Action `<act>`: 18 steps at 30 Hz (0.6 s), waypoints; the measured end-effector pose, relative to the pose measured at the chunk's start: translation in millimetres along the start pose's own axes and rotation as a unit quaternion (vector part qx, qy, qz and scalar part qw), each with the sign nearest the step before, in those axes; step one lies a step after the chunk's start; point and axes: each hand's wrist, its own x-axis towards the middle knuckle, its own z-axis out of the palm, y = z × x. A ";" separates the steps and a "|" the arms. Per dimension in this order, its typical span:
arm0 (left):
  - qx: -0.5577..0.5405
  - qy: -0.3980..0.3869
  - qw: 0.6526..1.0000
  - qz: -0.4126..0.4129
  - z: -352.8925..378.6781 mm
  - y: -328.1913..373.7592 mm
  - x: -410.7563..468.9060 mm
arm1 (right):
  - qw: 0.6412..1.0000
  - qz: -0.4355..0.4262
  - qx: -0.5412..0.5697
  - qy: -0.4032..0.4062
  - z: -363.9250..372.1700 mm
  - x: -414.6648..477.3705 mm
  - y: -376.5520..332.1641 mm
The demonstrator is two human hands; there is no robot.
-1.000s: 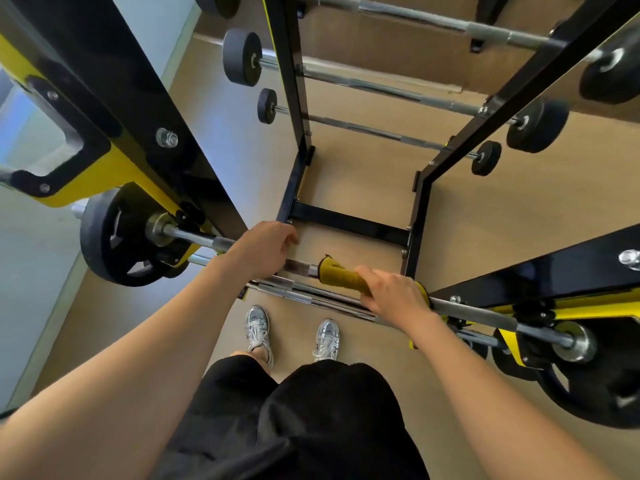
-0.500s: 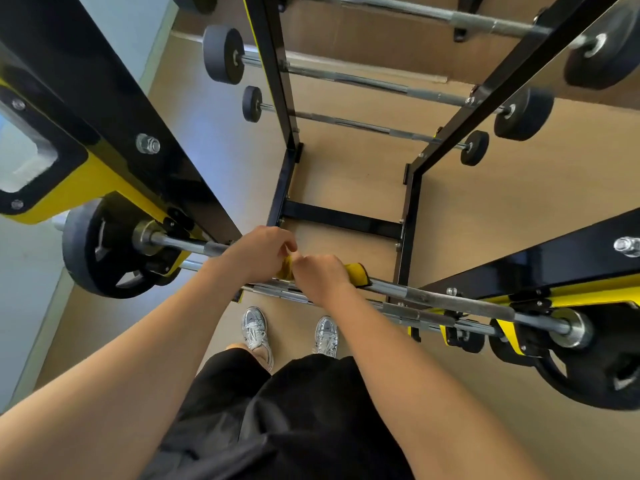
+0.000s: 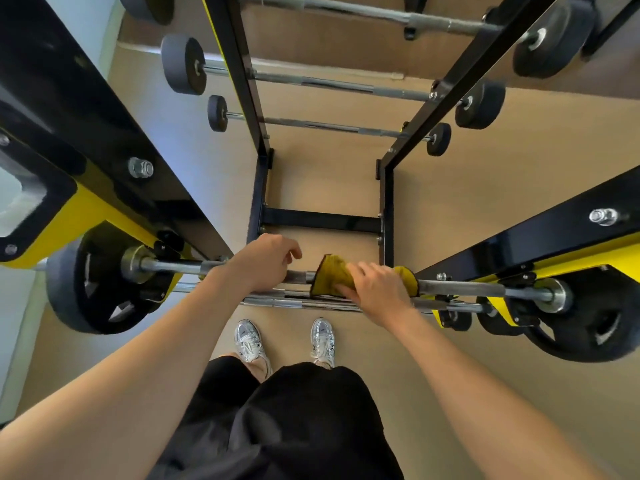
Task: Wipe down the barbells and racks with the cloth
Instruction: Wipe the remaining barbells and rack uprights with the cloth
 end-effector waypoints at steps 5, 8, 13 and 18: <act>0.025 0.013 0.999 0.032 -4.3 -3.2 -5.0 | 0.997 0.043 -0.045 -0.045 -2.8 59.5 -102.5; 0.024 0.047 0.998 0.023 -7.2 -5.2 -7.0 | 0.991 0.114 -0.005 -0.075 -0.8 70.7 -114.9; 0.036 0.025 0.999 0.020 -5.3 2.1 -7.6 | 0.996 0.076 -0.005 -0.042 -2.5 52.6 -97.3; 0.013 0.005 1.000 -0.020 8.2 38.7 1.5 | 0.987 0.142 0.069 0.019 -7.1 5.9 -21.3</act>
